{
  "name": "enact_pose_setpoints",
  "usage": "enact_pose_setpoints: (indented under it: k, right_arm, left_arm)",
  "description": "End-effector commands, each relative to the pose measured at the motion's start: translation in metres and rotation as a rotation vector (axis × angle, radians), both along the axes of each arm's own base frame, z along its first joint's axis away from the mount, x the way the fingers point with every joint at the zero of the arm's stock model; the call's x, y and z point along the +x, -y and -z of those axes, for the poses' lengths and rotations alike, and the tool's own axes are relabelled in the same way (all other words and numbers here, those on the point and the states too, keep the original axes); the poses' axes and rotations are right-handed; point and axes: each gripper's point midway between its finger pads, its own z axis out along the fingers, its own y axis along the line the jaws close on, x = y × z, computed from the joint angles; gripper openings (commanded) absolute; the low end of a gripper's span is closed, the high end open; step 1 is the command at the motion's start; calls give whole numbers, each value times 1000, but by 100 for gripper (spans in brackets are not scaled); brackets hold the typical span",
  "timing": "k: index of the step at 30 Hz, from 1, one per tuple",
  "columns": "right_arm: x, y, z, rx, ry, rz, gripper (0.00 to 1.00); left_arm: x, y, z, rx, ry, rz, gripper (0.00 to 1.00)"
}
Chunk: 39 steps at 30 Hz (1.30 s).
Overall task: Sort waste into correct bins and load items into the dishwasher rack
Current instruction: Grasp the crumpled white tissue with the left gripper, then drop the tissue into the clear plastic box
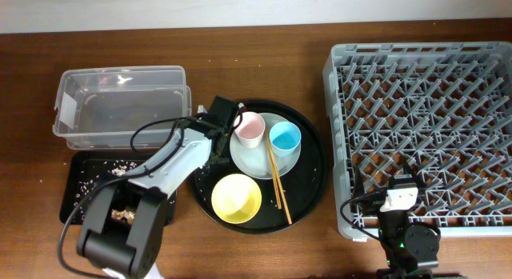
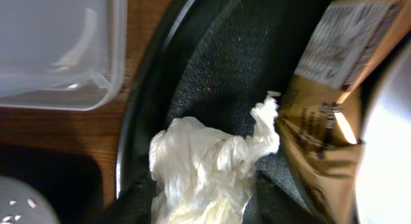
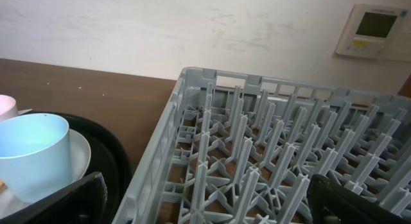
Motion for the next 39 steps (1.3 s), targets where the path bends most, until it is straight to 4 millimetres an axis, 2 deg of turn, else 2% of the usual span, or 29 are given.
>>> enact_pose_setpoints:
  k: [1,2,5,9,12,14,15,17,19,21,23,29,33,35,39]
  right_arm:
    - [0,1,3,3,-5,6,98]
    - [0,1,3,3,-5,6,98]
    - [0,1,3,3,-5,6,98]
    - [0,1,3,3,-5,6,98]
    - [0,1,3,3,-5,6,98]
    - [0,1,3,3,-5,6,98]
    - [0,1,3,3,-5,6,98]
    - [0,1,3,3,-5,6,98]
    - [0,1,3,3,-5,6,98]
    - [0,1,3,3,-5,6,98]
    - [0,1,3,3,-5,6,98]
    - [0,1,3,3,-5,6,98]
    - [0,1,3,3,-5,6,98]
    - [0,1,3,3,-5,6,98]
    - [0,1,3,4,-5,6,98]
  left_arm:
    - [0,-1,9,11,-22,7,20]
    - [1,-1,7,9,-17,7,12]
    - [1,0,2,5,-9,8,2]
    - [2,0,-23,-15,35,7,0]
    - [10,3,-63,-55,130,7,0]
    - [17,6,-97,-92,225,6,0]
    - [23,4,-124,-106,315,-3,1]
    - [31,-6,-153,-82,431,-35,4]
    - [40,-26,-168,-29,508,-94,12]
    - [47,-45,-171,-5,530,-149,13]
    - [54,-74,-168,-8,541,-248,13]
    - [84,-131,-141,-111,531,-386,11]
    - [98,-143,-122,-171,515,-408,12]
    - [101,-147,-120,-181,521,-416,13]
    - [104,-150,-123,-180,538,-412,30]
